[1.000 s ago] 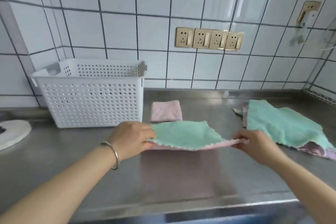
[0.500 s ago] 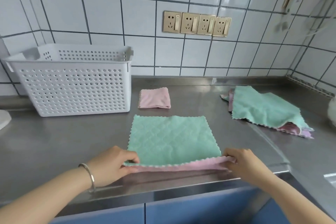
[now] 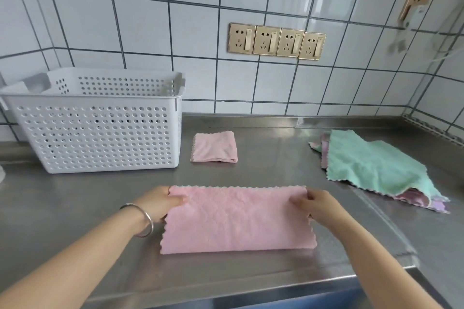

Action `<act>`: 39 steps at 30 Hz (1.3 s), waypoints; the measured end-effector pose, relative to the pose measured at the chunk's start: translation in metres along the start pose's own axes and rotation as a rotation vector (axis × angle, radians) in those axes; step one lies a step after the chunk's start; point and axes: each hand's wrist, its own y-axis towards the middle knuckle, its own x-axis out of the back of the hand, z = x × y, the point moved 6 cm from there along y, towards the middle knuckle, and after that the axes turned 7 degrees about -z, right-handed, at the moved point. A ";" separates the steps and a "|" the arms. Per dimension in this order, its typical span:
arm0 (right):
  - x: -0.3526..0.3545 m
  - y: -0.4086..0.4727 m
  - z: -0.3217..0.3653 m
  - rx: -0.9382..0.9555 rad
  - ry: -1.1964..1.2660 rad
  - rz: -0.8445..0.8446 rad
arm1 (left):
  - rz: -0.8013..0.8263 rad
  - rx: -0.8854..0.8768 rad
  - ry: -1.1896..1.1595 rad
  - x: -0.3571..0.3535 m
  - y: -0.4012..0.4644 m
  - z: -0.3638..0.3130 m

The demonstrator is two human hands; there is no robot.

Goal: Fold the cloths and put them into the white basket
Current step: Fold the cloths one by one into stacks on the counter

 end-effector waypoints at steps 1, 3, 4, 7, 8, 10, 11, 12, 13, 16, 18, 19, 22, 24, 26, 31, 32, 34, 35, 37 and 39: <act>-0.005 0.007 0.004 -0.008 -0.034 -0.052 | -0.053 0.010 0.025 -0.001 0.009 0.002; -0.018 0.018 0.008 -0.006 -0.102 -0.116 | -0.181 0.009 0.132 -0.001 0.026 0.009; -0.024 0.022 0.008 -0.005 -0.128 -0.135 | -0.227 0.024 0.192 -0.001 0.030 0.011; -0.035 0.027 0.006 -0.030 -0.171 -0.201 | -0.280 0.020 0.372 -0.005 0.036 0.010; -0.036 0.027 0.004 -0.045 -0.188 -0.224 | -0.289 0.009 0.413 -0.005 0.035 0.006; -0.037 0.027 0.004 -0.068 -0.227 -0.253 | -0.306 -0.015 0.444 -0.007 0.036 0.002; -0.038 0.028 0.004 -0.069 -0.244 -0.261 | -0.314 -0.015 0.452 -0.007 0.036 0.002; -0.039 0.028 0.005 -0.071 -0.259 -0.261 | -0.325 -0.016 0.470 -0.007 0.036 0.002; -0.039 0.028 0.005 -0.075 -0.273 -0.262 | -0.331 -0.021 0.489 -0.007 0.037 0.002; -0.042 0.028 0.006 -0.078 -0.310 -0.250 | -0.331 -0.011 0.526 -0.007 0.037 0.003; -0.042 0.026 0.008 -0.073 -0.316 -0.258 | -0.347 -0.025 0.595 -0.008 0.033 0.000; -0.041 0.024 0.008 -0.073 -0.308 -0.268 | -0.384 -0.043 0.649 -0.006 0.029 -0.003; -0.036 0.015 0.008 -0.105 -0.286 -0.285 | -0.542 -0.179 0.793 -0.002 0.014 -0.019; -0.032 0.006 0.004 -0.128 -0.321 -0.289 | -0.501 -0.348 0.864 -0.016 0.007 -0.033; -0.029 -0.005 -0.002 -0.159 -0.371 -0.292 | -0.284 -0.435 0.912 -0.047 0.003 -0.041; -0.031 -0.030 -0.014 -0.213 -0.457 -0.208 | 0.090 -0.462 0.962 -0.114 -0.007 -0.050; -0.030 -0.033 -0.016 -0.230 -0.459 -0.191 | 0.112 -0.485 0.973 -0.123 -0.008 -0.051; -0.029 -0.037 -0.019 -0.257 -0.448 -0.148 | 0.152 -0.493 0.996 -0.133 -0.010 -0.046; -0.028 -0.039 -0.020 -0.271 -0.443 -0.125 | 0.160 -0.490 1.004 -0.137 -0.010 -0.044; -0.027 -0.040 -0.021 -0.292 -0.435 -0.088 | 0.146 -0.492 1.010 -0.141 -0.012 -0.041; -0.029 -0.041 -0.020 -0.293 -0.390 -0.072 | 0.145 -0.487 0.999 -0.143 -0.012 -0.041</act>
